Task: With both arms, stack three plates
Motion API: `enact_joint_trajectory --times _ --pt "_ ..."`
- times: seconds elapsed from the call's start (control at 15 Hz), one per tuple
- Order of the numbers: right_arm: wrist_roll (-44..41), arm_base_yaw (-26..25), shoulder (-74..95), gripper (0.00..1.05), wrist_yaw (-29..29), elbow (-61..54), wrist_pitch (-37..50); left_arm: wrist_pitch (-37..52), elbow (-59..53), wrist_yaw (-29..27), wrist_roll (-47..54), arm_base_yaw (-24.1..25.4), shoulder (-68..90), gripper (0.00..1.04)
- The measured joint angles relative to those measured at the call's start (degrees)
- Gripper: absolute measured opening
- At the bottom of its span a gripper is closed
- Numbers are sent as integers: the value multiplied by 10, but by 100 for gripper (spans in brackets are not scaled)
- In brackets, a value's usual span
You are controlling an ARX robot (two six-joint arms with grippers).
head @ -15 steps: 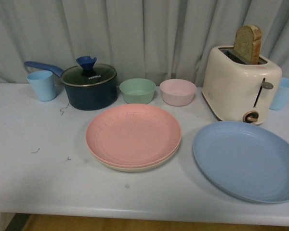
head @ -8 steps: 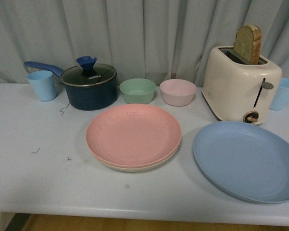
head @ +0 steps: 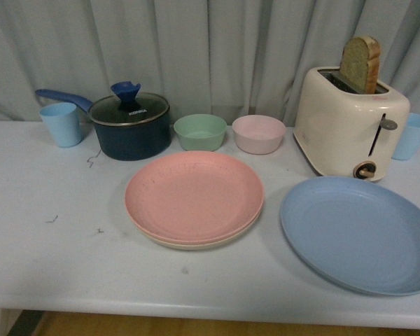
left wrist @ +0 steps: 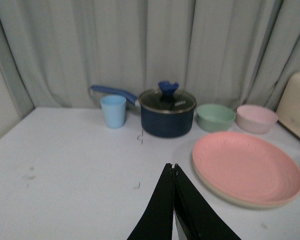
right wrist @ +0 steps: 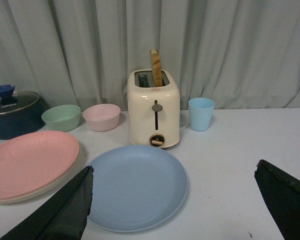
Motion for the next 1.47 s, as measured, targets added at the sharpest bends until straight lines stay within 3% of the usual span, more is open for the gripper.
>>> enact_joint_trajectory --times 0.07,0.4,0.47,0.53,0.6,0.67,0.73,0.87,0.93,1.2,1.47 --pt "0 0 0 98 0 0 0 -68 -1 3 0 0 -45 2" --pt "0 0 0 98 0 0 0 -70 -1 1 0 0 -75 2" --pt "0 0 0 98 0 0 0 -72 -1 1 0 0 -75 12" --pt "1 0 0 98 -2 0 1 -72 -1 1 0 0 -75 37" --pt "26 -43 38 98 -98 0 69 -72 -1 1 0 0 -75 50" --pt "81 -126 174 98 -198 13 201 -72 -1 1 0 0 -75 63" --pt "129 -153 315 98 -231 38 308 -72 -1 1 0 0 -75 75" --pt "177 -130 563 98 -182 151 466 -72 -1 1 1 0 -75 100" --pt "191 -111 667 98 -147 216 469 -72 -1 1 0 0 -75 97" --pt "239 -45 1019 98 -41 451 311 -72 -1 1 1 0 -75 98" --pt "236 -22 1193 98 5 530 202 -72 -1 1 1 0 -75 98"
